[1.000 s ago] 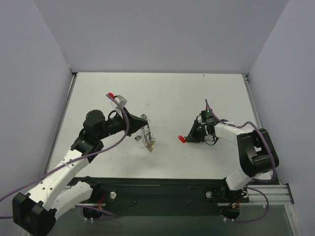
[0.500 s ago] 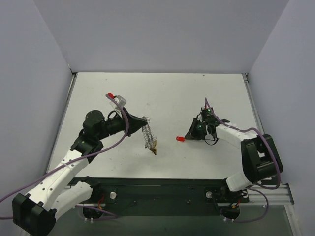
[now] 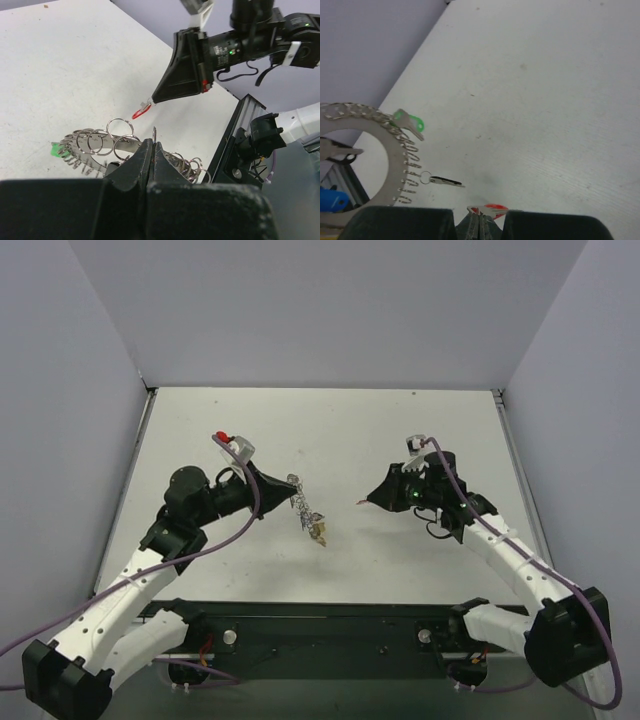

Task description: Put the keys on the keyring

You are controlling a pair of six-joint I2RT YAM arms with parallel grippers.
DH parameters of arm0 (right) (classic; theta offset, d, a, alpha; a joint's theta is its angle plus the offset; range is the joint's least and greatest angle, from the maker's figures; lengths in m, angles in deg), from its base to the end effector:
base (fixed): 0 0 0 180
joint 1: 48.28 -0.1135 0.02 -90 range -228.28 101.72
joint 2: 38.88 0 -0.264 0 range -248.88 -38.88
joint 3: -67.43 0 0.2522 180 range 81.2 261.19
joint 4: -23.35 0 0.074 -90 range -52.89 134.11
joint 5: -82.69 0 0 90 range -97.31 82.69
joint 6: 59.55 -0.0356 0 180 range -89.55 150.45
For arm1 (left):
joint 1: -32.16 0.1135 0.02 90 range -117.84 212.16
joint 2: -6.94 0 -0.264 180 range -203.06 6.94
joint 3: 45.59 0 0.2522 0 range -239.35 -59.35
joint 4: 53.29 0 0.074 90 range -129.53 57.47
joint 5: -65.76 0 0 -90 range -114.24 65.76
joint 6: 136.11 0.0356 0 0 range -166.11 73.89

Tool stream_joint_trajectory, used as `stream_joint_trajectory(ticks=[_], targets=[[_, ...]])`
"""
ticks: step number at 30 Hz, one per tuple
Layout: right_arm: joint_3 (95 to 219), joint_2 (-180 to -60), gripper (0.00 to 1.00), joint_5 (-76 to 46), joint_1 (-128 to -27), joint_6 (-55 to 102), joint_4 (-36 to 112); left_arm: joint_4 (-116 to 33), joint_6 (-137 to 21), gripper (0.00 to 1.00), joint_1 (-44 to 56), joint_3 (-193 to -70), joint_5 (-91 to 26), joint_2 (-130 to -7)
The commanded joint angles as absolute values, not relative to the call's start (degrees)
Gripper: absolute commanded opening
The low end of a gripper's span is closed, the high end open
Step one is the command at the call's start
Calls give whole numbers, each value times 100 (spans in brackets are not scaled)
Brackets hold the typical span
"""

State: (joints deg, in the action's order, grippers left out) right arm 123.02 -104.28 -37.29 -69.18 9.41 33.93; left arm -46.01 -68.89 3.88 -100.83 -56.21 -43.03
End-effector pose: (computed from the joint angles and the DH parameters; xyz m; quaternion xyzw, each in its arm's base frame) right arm 0.2336 0.1083 0.2740 -0.1467 0.7933 0.3956 0.4388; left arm 0.1720 -0.1139 0.3352 0.2242 0.6816 -0.4666 0.5172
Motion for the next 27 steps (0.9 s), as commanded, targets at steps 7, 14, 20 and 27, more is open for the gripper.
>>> stream_joint_trajectory(ticks=[7,14,20,27], targets=[[12506,-9241,0,-5802,-7042,1473,2597,-4261,-6255,0,403,-10707,-5896,-3991],[12400,-8704,0,-7304,-7060,499,874,-4085,-5956,0,333,-10822,-6519,-3947],[12452,-8713,0,-7824,-7051,-110,-23,-4032,-5701,0,96,-10875,-6599,-3815],[12409,-8774,0,-8105,-7060,-637,-717,-4005,-5569,0,-19,-10927,-6634,-3753]])
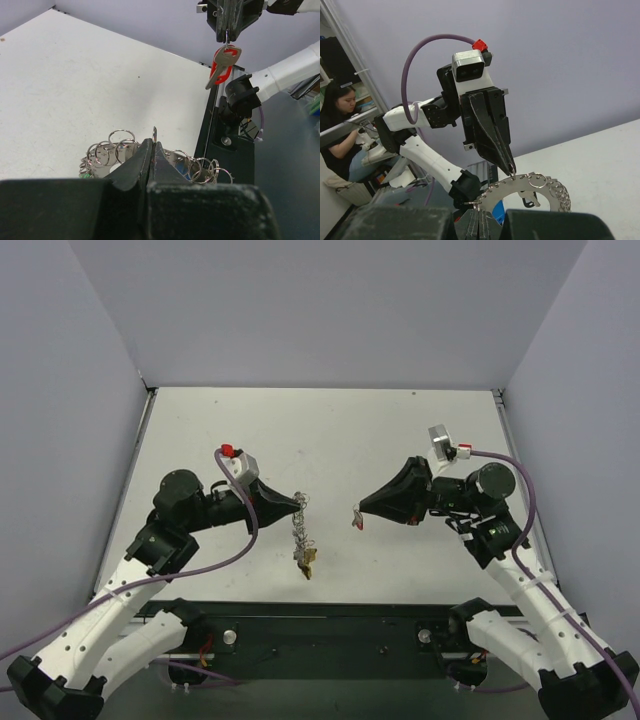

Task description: Put the keys on the keyring

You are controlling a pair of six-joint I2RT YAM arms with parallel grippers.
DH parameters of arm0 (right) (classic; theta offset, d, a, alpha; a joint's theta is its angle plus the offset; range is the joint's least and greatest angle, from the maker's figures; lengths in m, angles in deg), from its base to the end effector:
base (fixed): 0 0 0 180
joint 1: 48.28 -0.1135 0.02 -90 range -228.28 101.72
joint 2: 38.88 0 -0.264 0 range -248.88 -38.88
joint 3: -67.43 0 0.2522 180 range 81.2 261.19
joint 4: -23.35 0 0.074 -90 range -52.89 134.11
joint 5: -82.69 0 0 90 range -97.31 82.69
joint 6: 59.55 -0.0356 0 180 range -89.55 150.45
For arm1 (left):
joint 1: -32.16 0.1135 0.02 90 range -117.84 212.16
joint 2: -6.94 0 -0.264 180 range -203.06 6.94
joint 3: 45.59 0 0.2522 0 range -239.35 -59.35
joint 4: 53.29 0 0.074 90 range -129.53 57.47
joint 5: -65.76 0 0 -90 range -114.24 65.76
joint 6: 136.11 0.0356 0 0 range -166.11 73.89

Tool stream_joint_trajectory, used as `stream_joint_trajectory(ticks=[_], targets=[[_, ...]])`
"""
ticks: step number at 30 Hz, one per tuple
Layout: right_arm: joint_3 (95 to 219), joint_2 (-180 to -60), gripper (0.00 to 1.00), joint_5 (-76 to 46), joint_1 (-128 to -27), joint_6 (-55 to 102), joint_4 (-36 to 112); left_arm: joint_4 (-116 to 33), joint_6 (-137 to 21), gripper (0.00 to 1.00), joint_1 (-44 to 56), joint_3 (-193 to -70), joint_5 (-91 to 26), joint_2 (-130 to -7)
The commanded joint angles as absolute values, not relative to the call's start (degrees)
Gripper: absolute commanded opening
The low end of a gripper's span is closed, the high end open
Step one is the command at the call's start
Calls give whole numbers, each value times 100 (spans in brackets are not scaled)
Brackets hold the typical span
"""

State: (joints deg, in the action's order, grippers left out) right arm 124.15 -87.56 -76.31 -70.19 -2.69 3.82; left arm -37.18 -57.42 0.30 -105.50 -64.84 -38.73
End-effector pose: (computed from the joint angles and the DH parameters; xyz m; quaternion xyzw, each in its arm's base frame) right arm 0.1475 0.0951 0.3872 -0.4403 0.4725 0.5860 0.4894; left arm 0.1415 -0.1152 0.3611 0.3576 0.6201 -0.4718 0.5148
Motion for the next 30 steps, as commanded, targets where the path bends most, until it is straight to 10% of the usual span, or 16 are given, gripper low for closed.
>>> stream_joint_trajectory(ticks=[1,12,30], targets=[[12391,-8783,0,-8114,-7069,-724,-788,-4005,-5560,0,-36,-10927,-6634,-3753],[12461,-9696,0,-8756,-7077,-4690,-5769,-4146,-5534,0,-98,-10910,-6863,-3709],[12629,-9935,0,-8660,-7034,-4804,-5781,-3988,-5499,0,-115,-11033,-6652,-3709]])
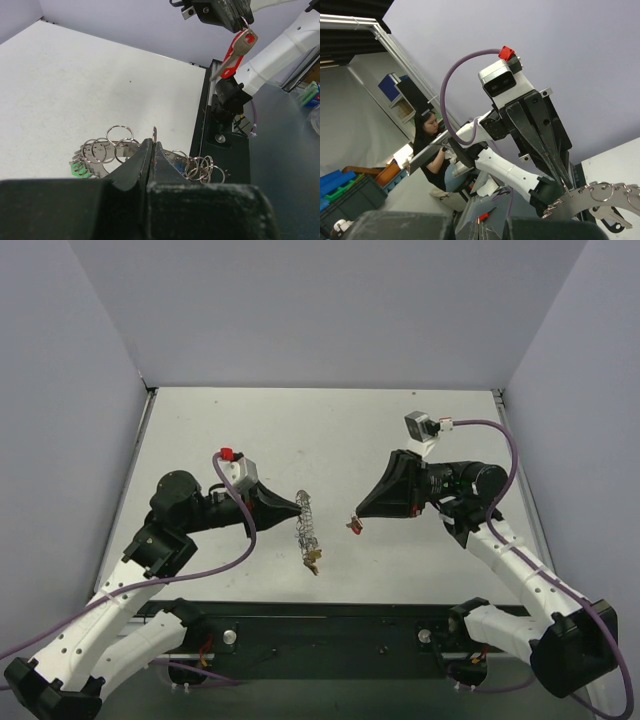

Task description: Put the keys on the keyring

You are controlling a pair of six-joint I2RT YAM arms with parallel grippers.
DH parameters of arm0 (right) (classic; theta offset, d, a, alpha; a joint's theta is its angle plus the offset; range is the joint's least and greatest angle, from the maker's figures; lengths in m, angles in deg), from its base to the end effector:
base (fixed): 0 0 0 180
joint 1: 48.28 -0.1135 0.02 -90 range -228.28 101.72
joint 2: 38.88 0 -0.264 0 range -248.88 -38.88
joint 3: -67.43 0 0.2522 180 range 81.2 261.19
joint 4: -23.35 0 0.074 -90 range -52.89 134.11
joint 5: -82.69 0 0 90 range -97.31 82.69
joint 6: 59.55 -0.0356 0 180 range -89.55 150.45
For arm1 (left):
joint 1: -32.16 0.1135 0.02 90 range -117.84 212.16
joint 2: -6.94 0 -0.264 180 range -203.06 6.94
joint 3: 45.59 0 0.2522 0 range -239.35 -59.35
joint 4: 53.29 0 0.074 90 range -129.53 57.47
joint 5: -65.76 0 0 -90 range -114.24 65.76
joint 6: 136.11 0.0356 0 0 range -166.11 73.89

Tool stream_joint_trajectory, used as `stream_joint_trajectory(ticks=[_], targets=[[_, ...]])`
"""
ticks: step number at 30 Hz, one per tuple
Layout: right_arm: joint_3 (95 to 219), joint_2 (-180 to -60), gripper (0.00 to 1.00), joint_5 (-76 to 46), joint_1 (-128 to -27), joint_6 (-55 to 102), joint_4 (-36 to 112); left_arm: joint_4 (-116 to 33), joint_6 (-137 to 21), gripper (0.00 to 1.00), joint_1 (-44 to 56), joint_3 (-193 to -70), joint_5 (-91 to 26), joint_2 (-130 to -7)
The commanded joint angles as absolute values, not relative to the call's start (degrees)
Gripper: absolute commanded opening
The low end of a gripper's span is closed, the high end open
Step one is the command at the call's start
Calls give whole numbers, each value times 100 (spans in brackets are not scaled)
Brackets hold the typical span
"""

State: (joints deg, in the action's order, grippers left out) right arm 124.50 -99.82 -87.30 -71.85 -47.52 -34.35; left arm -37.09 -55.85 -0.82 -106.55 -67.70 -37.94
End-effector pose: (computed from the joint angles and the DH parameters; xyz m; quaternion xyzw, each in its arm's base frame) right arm 0.1608 0.1084 0.3920 -0.4347 0.4908 0.6903 0.3060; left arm 0.1336 -0.1159 0.3694 0.3886 0.5914 -0.4831 0.5156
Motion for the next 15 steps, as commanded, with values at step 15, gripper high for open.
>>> stream_joint_trajectory(ticks=[15], targets=[[12989,-8211,0,-6461,-6770,875,2349,-3961,-5534,0,-151,-11138,-6353,-3683]])
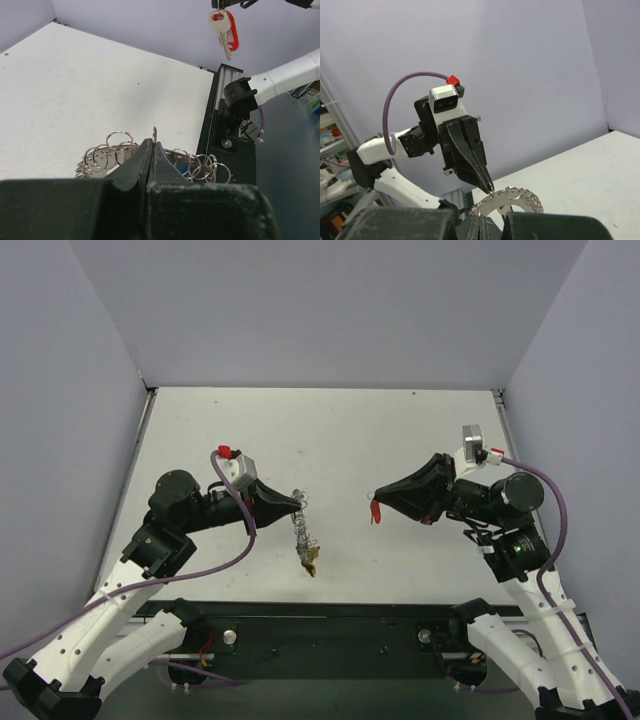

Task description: Put the keys on the keyring

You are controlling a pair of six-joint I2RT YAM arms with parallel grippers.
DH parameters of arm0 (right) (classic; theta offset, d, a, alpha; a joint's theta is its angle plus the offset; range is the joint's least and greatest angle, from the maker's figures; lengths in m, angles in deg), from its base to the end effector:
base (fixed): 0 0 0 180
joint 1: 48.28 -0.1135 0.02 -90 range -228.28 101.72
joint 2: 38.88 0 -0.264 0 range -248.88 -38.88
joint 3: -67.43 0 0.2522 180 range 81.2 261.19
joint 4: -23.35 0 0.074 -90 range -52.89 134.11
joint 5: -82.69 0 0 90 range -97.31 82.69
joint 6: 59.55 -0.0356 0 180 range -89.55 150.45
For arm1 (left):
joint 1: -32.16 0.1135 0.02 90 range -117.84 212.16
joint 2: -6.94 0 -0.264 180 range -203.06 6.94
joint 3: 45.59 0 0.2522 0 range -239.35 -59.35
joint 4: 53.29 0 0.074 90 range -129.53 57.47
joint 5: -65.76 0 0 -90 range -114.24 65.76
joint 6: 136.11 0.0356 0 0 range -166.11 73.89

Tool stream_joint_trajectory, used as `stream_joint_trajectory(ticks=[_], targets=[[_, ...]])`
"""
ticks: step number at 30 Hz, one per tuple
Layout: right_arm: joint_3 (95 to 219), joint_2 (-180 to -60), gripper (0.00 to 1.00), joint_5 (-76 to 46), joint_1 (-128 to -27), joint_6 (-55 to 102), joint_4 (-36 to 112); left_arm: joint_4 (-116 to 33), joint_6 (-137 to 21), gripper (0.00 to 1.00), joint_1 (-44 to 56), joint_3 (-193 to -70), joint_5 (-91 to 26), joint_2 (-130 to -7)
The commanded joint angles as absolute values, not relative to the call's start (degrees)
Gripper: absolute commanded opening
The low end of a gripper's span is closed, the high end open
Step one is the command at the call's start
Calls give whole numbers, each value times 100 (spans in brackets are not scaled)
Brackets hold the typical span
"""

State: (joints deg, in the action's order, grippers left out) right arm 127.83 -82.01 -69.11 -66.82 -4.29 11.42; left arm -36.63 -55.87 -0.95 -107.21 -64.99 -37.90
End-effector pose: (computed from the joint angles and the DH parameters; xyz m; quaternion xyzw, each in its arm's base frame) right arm 0.1298 0.0766 0.4132 -0.3773 0.4923 0.5641 0.5450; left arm 0.1341 -0.1152 0.3727 0.3753 0.5986 -0.4714 0.5278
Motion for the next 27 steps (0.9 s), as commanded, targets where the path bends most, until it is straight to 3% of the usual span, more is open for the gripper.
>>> stream_joint_trajectory(ticks=[1,19,27], targets=[[12971,-8238,0,-6514,-6770,874,2323,-3961,-5525,0,-151,-11156,-6318,-3683],[13138,-8748,0,-6875,-7183,1015,2147,-3558,-5359,0,-510,-11340,-6002,-3761],[13349,-9011,0,-6884,-7455,1322,2401,-3224,-5015,0,-1021,-11454,-5140,-3841]])
